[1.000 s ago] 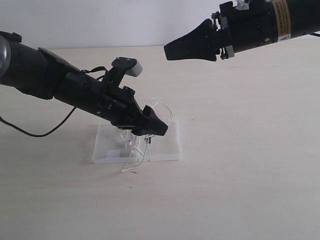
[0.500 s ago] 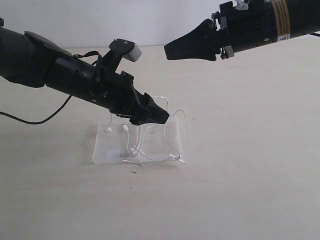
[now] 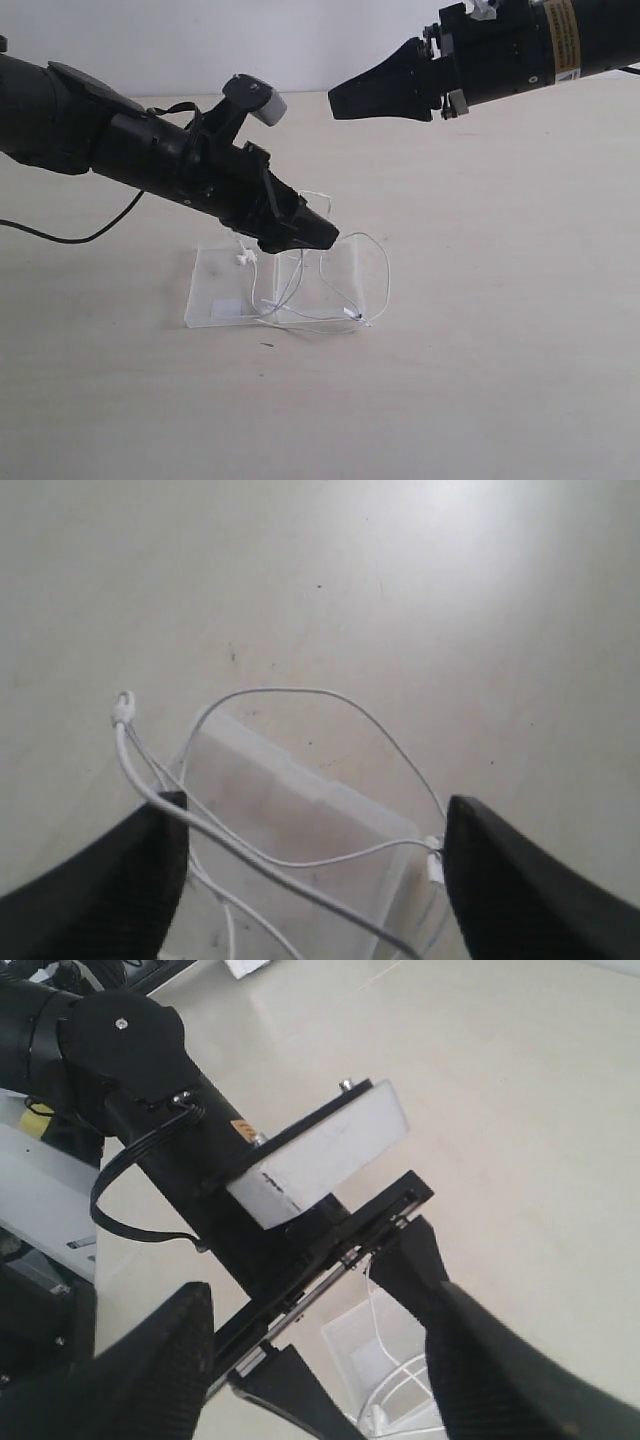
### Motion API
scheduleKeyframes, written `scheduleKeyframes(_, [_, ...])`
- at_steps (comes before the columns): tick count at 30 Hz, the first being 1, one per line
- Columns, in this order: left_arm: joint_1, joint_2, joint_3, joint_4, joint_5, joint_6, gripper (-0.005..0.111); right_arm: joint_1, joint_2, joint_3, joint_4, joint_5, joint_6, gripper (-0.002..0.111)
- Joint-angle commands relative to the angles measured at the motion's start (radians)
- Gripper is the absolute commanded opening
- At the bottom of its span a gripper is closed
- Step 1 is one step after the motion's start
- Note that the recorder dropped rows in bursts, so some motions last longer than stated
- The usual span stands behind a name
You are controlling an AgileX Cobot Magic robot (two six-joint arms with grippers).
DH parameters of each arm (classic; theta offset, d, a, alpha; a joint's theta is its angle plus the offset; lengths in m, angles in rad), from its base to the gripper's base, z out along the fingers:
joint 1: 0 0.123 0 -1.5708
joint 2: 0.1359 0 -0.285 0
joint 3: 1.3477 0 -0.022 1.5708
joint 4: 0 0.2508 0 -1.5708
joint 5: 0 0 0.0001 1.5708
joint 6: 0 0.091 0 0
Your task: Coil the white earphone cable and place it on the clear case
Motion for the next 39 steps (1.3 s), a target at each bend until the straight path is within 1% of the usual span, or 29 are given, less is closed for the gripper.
scheduleKeyframes(1, [-0.002, -0.009, -0.003, -0.004, -0.044, 0.012, 0.069, -0.001, 0.000, 0.020, 0.008, -0.005, 0.055, 0.059])
scheduleKeyframes(2, [-0.002, -0.009, -0.003, -0.004, -0.039, 0.025, 0.070, -0.001, 0.000, 0.020, 0.008, -0.001, 0.051, 0.059])
scheduleKeyframes(6, [-0.002, -0.009, -0.003, -0.040, -0.033, 0.085, 0.082, -0.001, 0.000, 0.020, 0.008, 0.023, 0.052, 0.059])
scheduleKeyframes(7, [-0.002, -0.009, -0.003, -0.042, -0.033, 0.090, 0.084, -0.001, 0.000, 0.020, 0.008, 0.023, 0.052, 0.059])
scheduleKeyframes(11, [-0.002, -0.009, -0.003, -0.046, -0.011, 0.081, 0.084, -0.001, 0.000, 0.020, 0.008, 0.026, 0.052, 0.059])
scheduleKeyframes(13, [-0.002, -0.009, -0.003, -0.071, 0.001, 0.104, 0.084, -0.001, 0.000, 0.020, 0.008, 0.033, 0.052, 0.059])
scheduleKeyframes(17, [-0.002, -0.009, -0.003, -0.156, 0.005, 0.291, 0.084, -0.001, 0.000, 0.020, 0.008, 0.041, 0.092, 0.059])
scheduleKeyframes(20, [-0.002, -0.009, -0.003, -0.173, 0.062, 0.400, 0.084, -0.001, 0.000, 0.020, 0.008, 0.041, 0.092, 0.059])
scheduleKeyframes(27, [-0.002, -0.009, -0.003, -0.143, 0.168, 0.482, 0.084, -0.001, 0.000, 0.020, 0.008, 0.041, 0.092, 0.059])
scheduleKeyframes(28, [-0.002, -0.009, -0.003, -0.136, 0.157, 0.504, 0.084, -0.001, 0.000, 0.020, 0.008, 0.041, 0.092, 0.059])
scheduleKeyframes(31, [0.004, -0.009, -0.003, -0.070, 0.088, 0.491, 0.084, -0.001, 0.000, 0.020, 0.008, 0.041, 0.096, 0.059])
scheduleKeyframes(36, [0.009, -0.029, -0.003, -0.151, 0.125, 0.468, 0.083, -0.001, 0.000, 0.020, 0.008, 0.044, 0.098, 0.059])
scheduleKeyframes(38, [0.022, -0.058, -0.003, -0.167, 0.130, 0.464, 0.083, -0.001, 0.000, 0.020, 0.008, 0.076, 0.098, 0.059])
scheduleKeyframes(39, [0.039, -0.080, -0.003, -0.168, 0.146, 0.445, 0.083, -0.001, 0.000, 0.020, 0.008, 0.109, 0.099, 0.059])
